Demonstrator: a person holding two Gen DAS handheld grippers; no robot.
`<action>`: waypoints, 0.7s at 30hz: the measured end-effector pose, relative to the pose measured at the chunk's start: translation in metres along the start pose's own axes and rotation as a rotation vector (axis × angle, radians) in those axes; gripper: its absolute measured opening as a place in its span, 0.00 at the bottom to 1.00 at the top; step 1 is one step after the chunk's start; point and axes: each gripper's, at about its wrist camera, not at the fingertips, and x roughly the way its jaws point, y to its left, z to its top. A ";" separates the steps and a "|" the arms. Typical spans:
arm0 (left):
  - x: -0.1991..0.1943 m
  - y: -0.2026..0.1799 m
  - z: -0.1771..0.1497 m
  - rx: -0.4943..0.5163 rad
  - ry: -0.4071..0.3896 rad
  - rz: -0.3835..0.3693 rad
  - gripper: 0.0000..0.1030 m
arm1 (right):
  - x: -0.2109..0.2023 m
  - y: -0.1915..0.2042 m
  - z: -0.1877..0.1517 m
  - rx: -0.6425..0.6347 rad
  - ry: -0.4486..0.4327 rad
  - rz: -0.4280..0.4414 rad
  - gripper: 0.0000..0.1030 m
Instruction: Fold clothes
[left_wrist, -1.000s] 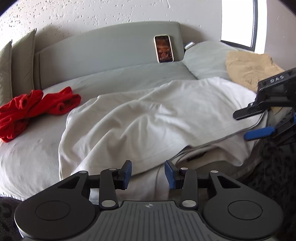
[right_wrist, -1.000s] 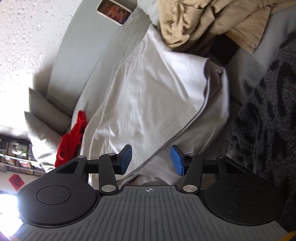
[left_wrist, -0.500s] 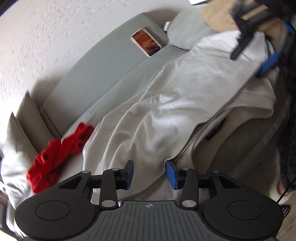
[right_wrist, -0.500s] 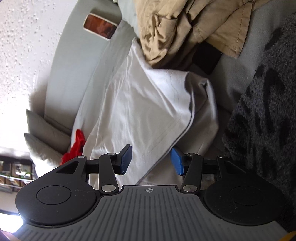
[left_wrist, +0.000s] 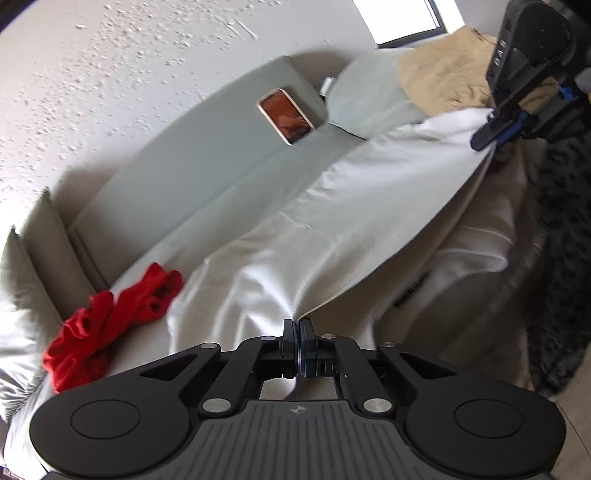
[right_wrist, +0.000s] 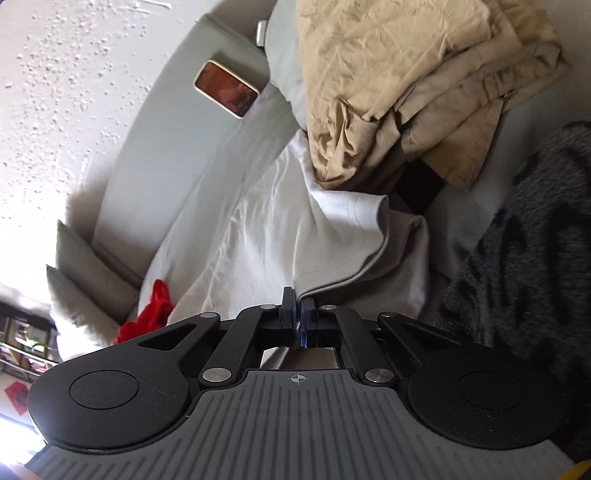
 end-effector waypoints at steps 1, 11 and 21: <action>0.003 -0.004 -0.002 0.015 0.013 -0.013 0.02 | -0.001 0.001 0.000 -0.007 0.005 -0.012 0.01; -0.010 0.024 0.002 -0.113 -0.003 -0.170 0.41 | 0.000 0.024 -0.009 -0.165 0.202 -0.161 0.50; 0.021 0.174 0.034 -0.775 -0.053 -0.168 0.44 | -0.036 0.103 0.049 -0.323 0.045 0.039 0.53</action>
